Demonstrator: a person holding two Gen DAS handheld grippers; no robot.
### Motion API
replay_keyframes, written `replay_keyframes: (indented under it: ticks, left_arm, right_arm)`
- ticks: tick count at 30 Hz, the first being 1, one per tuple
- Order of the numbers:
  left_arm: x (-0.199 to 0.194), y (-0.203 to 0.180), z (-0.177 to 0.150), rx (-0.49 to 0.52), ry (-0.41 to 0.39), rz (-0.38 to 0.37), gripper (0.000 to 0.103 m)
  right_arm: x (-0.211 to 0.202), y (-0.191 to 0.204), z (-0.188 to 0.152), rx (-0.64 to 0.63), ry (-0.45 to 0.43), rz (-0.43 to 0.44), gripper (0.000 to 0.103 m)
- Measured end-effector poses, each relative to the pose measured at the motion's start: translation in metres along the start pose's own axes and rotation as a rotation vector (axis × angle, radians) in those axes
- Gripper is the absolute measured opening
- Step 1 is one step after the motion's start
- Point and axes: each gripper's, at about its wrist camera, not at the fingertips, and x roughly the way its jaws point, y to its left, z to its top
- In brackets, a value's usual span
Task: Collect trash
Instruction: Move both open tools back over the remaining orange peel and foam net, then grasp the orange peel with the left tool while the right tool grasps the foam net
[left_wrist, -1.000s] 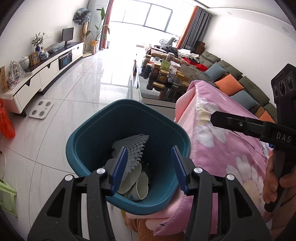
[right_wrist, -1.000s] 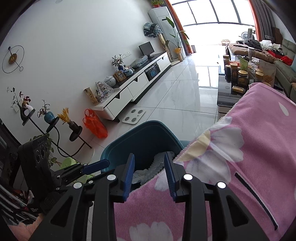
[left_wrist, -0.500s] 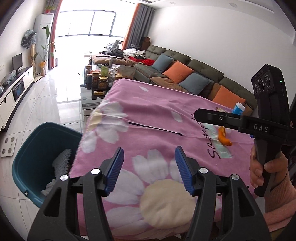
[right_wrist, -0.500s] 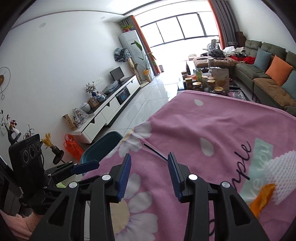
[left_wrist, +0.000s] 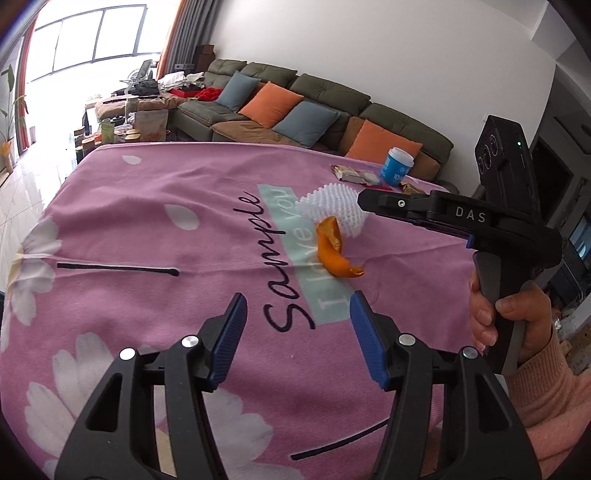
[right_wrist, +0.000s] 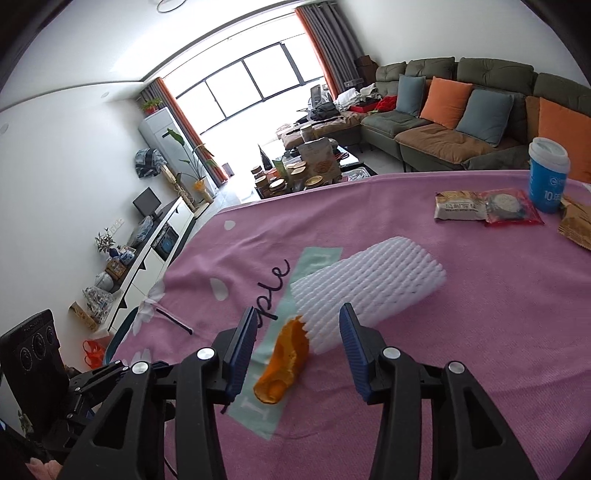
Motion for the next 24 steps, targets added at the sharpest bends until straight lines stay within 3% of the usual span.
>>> replay_keyframes:
  ticks: [9,16,22,24]
  left_arm:
    - [0.04,-0.026,0.02,0.032,0.046,-0.04,0.059]
    - [0.063,-0.036,0.032,0.048,0.094,-0.009,0.056]
    - [0.082,-0.029,0.036,0.014,0.152,-0.002,0.037]
    - [0.086,-0.026,0.036,0.005,0.166,-0.008,0.025]
  right_arm:
    - [0.006,-0.039,-0.004,0.114,0.014,-0.007,0.052]
    - [0.021,-0.05,-0.002,0.177,0.044,0.026,0.055]
    - [0.032,-0.059,0.0,0.234,0.05,0.052,0.055]
    - [0.034,-0.062,0.001,0.255,0.049,0.062,0.055]
